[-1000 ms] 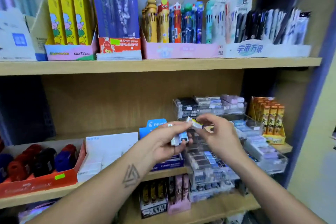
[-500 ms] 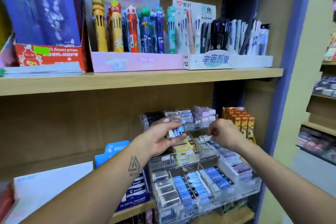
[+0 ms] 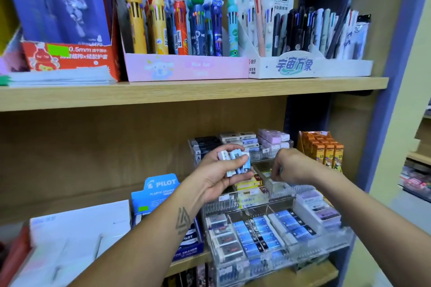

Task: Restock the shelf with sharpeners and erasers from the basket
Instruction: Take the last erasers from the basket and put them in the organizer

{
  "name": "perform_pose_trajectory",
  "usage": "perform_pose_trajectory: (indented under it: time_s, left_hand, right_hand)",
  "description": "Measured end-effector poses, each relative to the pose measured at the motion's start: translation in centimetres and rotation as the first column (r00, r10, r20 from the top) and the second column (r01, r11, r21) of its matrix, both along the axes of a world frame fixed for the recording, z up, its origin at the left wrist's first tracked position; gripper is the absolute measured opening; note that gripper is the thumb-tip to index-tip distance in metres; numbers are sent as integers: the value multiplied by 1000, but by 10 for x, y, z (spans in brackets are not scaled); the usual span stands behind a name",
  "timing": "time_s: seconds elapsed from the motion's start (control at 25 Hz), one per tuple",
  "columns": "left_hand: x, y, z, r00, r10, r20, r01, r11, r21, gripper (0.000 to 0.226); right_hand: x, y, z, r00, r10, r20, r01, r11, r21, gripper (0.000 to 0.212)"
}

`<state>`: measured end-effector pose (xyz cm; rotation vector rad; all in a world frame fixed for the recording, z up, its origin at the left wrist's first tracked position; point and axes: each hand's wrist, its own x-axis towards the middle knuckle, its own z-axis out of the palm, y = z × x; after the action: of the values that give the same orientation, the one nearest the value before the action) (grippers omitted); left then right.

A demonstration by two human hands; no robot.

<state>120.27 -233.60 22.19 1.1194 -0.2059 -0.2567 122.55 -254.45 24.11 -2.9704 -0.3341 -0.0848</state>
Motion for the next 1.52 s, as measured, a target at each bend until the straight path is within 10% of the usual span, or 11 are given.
perform_pose_trajectory:
  time_s: [0.12, 0.28, 0.92, 1.12, 1.52]
  left_hand:
    - [3, 1, 0, 1000, -2, -6, 2, 1000, -7, 32]
    - [3, 0, -2, 997, 41, 65, -42, 999, 19, 28]
    - [-1, -4, 0, 991, 128, -44, -128, 992, 1, 20]
    - [-5, -3, -1, 990, 138, -26, -138, 990, 5, 23]
    - [-10, -5, 2, 981, 188, 44, -187, 982, -31, 18]
  right_hand:
    - [-11, 14, 11, 992, 39, 124, -65, 975, 211, 22]
    - [-39, 38, 13, 987, 156, 46, -137, 649, 748, 31]
    - [-28, -31, 4, 946, -173, 275, -47, 766, 641, 16]
    - [-22, -44, 2, 944, -151, 294, 45, 940, 338, 19]
    - [-40, -1, -17, 955, -4, 297, -132, 891, 435, 16]
